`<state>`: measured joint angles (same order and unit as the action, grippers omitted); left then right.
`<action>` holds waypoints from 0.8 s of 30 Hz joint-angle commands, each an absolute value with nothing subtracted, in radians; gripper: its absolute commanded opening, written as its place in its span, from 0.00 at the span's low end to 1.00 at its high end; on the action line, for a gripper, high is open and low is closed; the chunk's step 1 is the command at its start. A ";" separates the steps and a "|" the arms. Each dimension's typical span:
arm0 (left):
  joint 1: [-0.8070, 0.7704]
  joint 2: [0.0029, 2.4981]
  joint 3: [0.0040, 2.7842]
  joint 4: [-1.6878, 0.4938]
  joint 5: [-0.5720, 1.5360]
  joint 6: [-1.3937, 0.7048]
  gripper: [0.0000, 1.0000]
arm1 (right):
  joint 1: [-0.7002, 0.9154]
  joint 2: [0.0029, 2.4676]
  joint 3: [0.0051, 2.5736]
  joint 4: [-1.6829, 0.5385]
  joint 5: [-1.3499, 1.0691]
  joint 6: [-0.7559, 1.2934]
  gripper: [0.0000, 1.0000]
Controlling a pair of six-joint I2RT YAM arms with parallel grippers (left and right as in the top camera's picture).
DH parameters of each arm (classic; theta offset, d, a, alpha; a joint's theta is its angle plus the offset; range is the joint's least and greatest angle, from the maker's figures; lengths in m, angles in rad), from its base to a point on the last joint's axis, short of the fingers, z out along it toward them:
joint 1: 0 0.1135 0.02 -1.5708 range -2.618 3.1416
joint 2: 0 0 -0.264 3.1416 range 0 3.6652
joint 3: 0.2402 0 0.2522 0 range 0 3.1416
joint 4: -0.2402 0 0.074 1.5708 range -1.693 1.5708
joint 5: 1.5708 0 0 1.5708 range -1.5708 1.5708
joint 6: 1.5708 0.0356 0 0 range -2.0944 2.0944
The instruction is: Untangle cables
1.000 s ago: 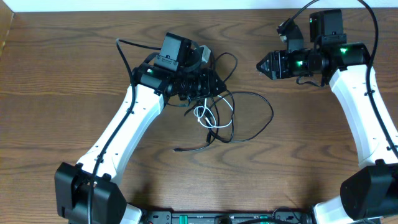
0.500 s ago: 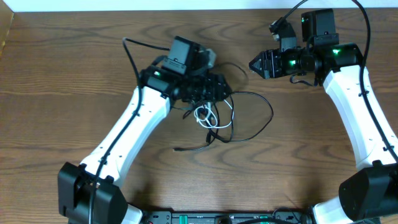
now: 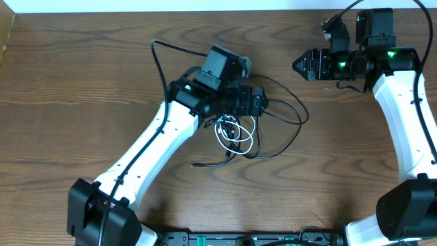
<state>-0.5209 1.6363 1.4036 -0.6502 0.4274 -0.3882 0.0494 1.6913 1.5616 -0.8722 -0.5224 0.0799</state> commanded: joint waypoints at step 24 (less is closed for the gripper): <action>-0.195 1.496 1.422 -0.793 0.342 -0.411 0.70 | 0.422 1.963 1.555 -0.881 -0.665 -0.043 0.68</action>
<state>-0.1997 1.4887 1.4086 -0.7887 0.3637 -0.4152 0.3820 1.9331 1.5600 -0.8783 -0.6231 -0.0196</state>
